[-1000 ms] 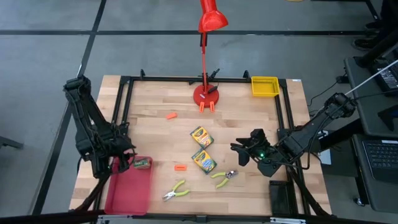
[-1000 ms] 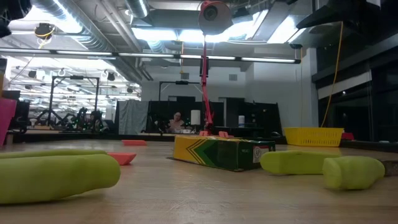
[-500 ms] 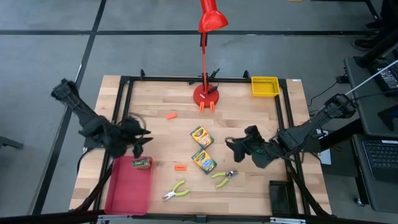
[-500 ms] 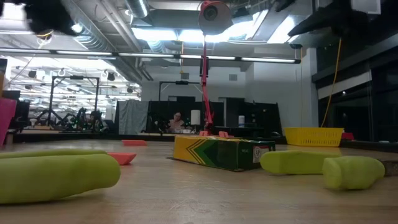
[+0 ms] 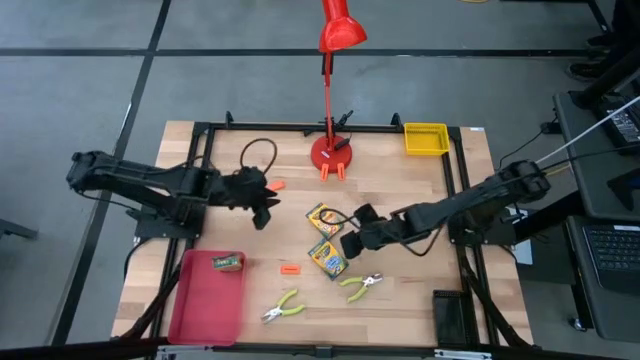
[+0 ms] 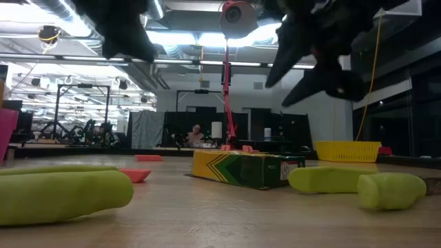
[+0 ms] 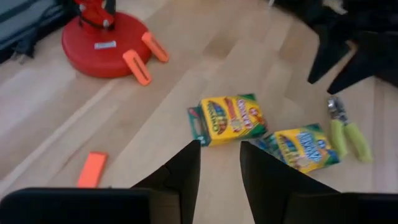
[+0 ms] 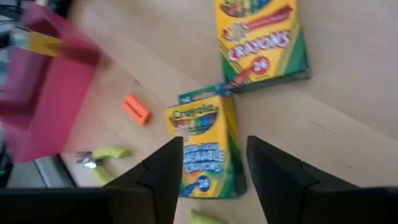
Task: Pick & Place School Supplies
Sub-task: Put the yellow crayon box into the red bin
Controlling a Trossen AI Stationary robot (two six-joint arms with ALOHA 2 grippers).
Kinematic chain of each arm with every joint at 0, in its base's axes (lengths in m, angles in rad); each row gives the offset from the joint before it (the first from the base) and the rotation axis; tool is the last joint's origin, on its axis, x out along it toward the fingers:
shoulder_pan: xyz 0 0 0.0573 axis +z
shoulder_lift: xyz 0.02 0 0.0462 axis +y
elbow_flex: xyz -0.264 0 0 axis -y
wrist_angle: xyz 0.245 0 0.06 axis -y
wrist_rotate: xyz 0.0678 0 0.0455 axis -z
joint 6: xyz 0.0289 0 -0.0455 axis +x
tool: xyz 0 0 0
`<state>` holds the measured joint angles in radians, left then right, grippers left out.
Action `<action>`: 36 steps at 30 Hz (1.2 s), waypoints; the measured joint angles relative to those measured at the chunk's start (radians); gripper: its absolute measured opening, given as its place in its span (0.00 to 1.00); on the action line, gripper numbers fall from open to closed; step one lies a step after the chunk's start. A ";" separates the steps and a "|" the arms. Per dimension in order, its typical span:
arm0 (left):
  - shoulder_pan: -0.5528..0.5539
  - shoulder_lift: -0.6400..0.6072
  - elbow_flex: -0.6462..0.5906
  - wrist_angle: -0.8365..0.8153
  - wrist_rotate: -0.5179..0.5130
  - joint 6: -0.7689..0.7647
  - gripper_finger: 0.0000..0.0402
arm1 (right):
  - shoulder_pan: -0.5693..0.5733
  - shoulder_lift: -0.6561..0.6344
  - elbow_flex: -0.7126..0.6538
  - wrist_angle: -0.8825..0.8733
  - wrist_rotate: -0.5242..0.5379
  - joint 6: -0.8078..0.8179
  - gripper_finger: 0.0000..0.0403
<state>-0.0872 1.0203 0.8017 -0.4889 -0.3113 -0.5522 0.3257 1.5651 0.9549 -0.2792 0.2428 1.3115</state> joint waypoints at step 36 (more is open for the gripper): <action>0.078 0.013 0.000 -0.016 -0.012 0.061 0.25 | -0.105 0.151 -0.096 0.279 0.027 0.067 0.01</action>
<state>-0.0093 1.0336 0.8013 -0.5053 -0.3237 -0.4908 0.2203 1.7165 0.8589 -0.0001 0.2695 1.3784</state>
